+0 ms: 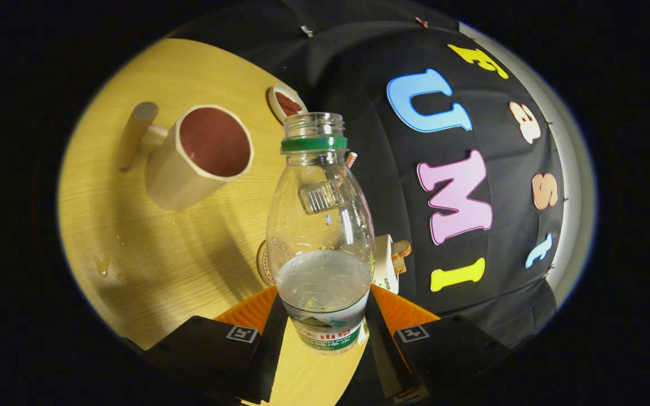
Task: Take the bottle from table, then pour the juice into the cup, finally place the bottle on the coaster
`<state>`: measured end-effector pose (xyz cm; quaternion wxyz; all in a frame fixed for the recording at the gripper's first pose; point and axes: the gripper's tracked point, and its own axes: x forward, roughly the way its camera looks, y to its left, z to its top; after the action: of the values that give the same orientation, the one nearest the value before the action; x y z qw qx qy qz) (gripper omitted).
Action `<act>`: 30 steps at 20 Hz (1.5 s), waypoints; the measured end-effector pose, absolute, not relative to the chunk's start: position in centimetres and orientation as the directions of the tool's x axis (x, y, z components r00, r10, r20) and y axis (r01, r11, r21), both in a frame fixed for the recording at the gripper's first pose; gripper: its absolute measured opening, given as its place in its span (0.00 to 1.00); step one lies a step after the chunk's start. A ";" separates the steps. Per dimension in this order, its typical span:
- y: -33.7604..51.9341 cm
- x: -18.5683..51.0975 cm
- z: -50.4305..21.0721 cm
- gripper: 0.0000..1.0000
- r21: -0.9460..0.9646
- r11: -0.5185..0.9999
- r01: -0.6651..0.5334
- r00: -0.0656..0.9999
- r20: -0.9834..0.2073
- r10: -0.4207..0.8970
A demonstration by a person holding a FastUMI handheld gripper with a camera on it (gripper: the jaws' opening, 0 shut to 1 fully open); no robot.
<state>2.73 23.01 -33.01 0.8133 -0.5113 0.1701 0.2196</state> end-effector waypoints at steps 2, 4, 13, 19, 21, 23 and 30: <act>23.1 2.8 -33.6 0.73 -0.776 0.321 -0.543 0.839 -0.514 0.178; 23.2 3.0 -34.3 0.73 -0.782 0.276 -0.558 0.830 -0.531 0.173; 23.6 4.2 -33.9 0.73 -0.825 0.132 -0.549 0.834 -0.528 0.161; 23.8 5.0 -33.2 0.74 -0.854 0.039 -0.520 0.844 -0.506 0.177; 23.6 5.4 -33.0 0.73 -0.860 0.016 -0.510 0.847 -0.499 0.182; 23.8 5.7 -32.8 0.73 -0.864 -0.001 -0.503 0.849 -0.495 0.184; 24.3 6.6 -32.3 0.73 -0.877 -0.070 -0.474 0.855 -0.478 0.203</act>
<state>6.55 24.29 -32.32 0.6747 -0.6870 0.0989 0.2509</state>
